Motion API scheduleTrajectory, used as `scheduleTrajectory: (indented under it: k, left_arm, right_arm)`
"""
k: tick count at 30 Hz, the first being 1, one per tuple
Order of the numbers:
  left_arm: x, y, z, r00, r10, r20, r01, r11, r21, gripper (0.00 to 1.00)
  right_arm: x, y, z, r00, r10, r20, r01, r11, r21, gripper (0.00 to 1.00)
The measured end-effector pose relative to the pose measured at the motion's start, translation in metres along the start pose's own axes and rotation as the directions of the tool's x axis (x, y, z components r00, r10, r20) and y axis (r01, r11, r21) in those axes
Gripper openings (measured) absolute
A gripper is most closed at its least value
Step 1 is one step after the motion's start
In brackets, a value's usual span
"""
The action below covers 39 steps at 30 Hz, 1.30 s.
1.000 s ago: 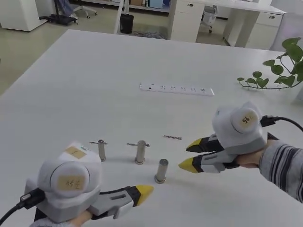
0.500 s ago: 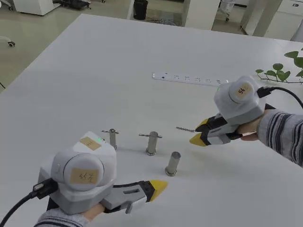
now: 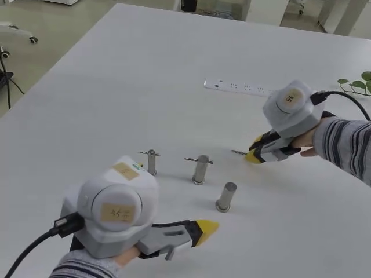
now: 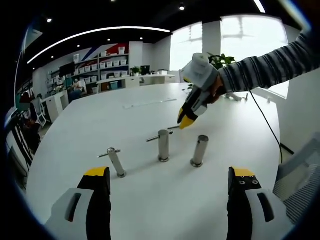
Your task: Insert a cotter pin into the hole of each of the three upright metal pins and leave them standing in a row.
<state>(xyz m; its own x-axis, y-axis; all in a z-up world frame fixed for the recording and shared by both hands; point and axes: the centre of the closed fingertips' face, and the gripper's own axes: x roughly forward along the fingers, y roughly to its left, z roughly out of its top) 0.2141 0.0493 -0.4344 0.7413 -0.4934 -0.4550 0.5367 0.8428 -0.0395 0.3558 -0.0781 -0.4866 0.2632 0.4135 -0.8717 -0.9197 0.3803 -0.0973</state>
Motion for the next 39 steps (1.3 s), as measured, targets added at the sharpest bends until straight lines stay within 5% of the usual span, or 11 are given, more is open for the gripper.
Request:
scheduleTrajectory:
  k: [8,21,25,30,39]
  left_arm:
    - [0.000,-0.001,-0.001,1.0000,-0.004,-0.003,0.004,1.000,0.000,0.97]
    - [0.001,-0.004,-0.001,0.9999,-0.016,-0.006,0.016,1.000,0.017,0.96]
    - [0.000,-0.004,-0.001,0.9998,-0.018,-0.007,0.018,1.000,0.023,0.95]
    - [0.002,-0.006,-0.004,0.9995,-0.023,-0.020,0.023,0.999,0.032,0.93]
    - [0.003,-0.009,-0.009,0.9989,-0.027,-0.038,0.029,0.998,0.051,0.91]
  right_arm:
    - [0.002,0.000,-0.005,0.9995,0.018,-0.024,-0.017,0.999,0.044,0.02]
    - [0.001,0.002,-0.007,0.9994,0.002,-0.034,-0.002,1.000,0.014,0.00]
    - [-0.002,0.005,-0.009,0.9999,-0.012,-0.008,0.012,1.000,-0.016,0.00]
    - [-0.015,0.004,-0.004,0.9958,-0.037,0.083,0.037,0.999,0.002,0.00]
    - [-0.038,0.020,-0.001,0.9882,-0.058,0.142,0.068,0.996,-0.062,0.00]
